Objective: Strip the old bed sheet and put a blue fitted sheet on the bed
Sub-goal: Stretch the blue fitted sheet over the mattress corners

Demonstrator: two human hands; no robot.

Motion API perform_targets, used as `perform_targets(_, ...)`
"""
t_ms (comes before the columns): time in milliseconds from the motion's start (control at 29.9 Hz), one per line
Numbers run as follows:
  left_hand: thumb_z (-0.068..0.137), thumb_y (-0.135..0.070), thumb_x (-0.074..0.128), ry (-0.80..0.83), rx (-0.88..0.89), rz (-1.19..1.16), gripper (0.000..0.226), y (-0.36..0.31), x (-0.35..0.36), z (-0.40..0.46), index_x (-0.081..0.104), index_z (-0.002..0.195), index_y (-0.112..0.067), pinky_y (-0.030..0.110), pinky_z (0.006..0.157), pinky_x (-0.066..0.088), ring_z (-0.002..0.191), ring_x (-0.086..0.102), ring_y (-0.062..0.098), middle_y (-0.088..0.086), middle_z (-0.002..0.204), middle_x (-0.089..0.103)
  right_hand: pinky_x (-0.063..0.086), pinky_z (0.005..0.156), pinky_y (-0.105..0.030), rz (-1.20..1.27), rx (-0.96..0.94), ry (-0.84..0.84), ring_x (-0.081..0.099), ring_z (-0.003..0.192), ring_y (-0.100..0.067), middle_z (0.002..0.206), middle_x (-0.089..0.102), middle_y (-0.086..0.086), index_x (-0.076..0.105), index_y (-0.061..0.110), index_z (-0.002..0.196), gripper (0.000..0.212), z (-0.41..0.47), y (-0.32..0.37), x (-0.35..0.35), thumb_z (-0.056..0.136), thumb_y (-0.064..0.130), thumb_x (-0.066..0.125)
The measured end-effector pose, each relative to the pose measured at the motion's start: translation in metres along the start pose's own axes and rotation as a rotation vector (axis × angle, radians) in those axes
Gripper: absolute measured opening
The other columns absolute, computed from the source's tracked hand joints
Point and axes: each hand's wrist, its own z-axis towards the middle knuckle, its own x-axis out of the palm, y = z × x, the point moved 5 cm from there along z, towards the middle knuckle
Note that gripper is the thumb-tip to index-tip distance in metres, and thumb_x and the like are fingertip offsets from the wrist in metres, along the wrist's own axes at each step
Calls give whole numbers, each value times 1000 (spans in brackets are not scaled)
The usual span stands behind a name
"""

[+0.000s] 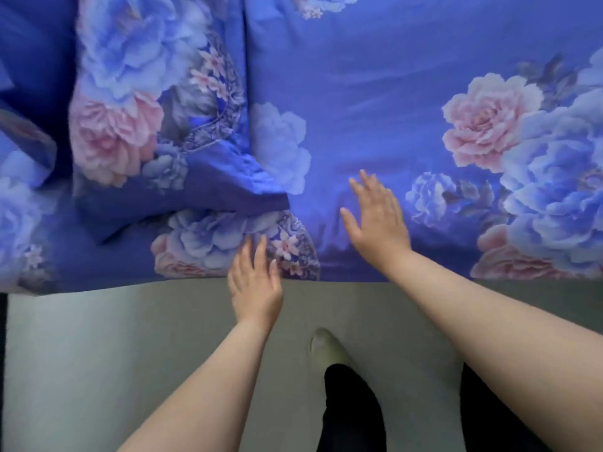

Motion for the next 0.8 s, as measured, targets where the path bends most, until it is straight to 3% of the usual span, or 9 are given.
perform_targets(67, 89, -41, 39, 39, 89, 17, 53, 31, -14, 39, 52, 134, -17, 51, 97, 43, 122, 52, 34, 13, 139, 51, -2, 119, -43, -63, 301, 139, -1, 148, -20, 160, 5, -2, 16, 16, 151, 63, 33, 22, 28, 98, 46, 32)
perform_targets(200, 88, -49, 36, 118, -14, 116, 63, 121, -33, 92, 49, 137, -12, 53, 100, 41, 126, 49, 36, 20, 141, 47, -14, 113, -46, -190, -144, 456, -4, 148, -25, 160, 10, 4, 25, 28, 149, 65, -16, 155, 133, 90, 53, 15)
perform_targets(301, 93, -59, 33, 273, -211, 25, 73, 201, -42, 100, 9, 152, -24, 52, 113, 17, 147, 4, 22, 1, 161, 2, 19, 117, -44, -132, -664, 765, 34, 139, -24, 144, 47, 2, 60, 24, 124, 46, -74, 246, 178, 95, 42, 30)
perform_targets(334, 93, -59, 35, 290, -210, 27, 76, 215, -41, 97, 4, 152, -23, 51, 114, 15, 148, -1, 18, -2, 160, -4, 36, 108, -43, -84, -737, 633, 50, 125, -23, 129, 60, 2, 67, 22, 110, 37, -70, 258, 176, 92, 36, 38)
perform_targets(434, 92, -56, 36, 210, -151, 84, 74, 244, -52, 95, 22, 150, -12, 53, 110, 25, 145, 19, 23, 6, 158, 17, 41, 100, -42, -41, -292, 204, 58, 112, -25, 117, 66, -4, 67, 18, 107, 39, -8, 257, 166, 80, 35, 44)
perform_targets(501, 87, -52, 35, 176, -136, 65, 69, 257, -61, 104, 45, 139, -8, 57, 100, 38, 132, 44, 33, 14, 145, 44, 31, 108, -49, -142, 11, 244, 51, 124, -29, 133, 56, -9, 58, 17, 126, 61, 22, 259, 168, 78, 47, 35)
perform_targets(601, 91, -51, 34, 206, -173, 83, 61, 283, -86, 132, 47, 138, -15, 55, 104, 33, 131, 41, 36, 14, 142, 46, -10, 113, -45, -167, -166, 691, 2, 148, -20, 160, 5, 9, 27, 35, 147, 67, 24, 312, 211, 85, 58, 15)
perform_targets(668, 96, -49, 35, 267, -273, 64, 58, 317, -101, 154, 35, 145, -17, 52, 112, 23, 143, 20, 32, 10, 154, 27, -5, 116, -37, -28, -316, 872, 4, 147, -15, 158, 15, 8, 43, 33, 140, 48, 11, 364, 230, 97, 49, 29)
perform_targets(802, 99, -46, 30, 348, -334, 39, 61, 384, -124, 178, 5, 152, -29, 50, 116, 14, 147, -3, 17, -5, 160, -7, 9, 116, -25, 90, -229, 690, 16, 145, -17, 156, 25, -4, 37, 17, 144, 49, 37, 425, 240, 99, 36, 40)
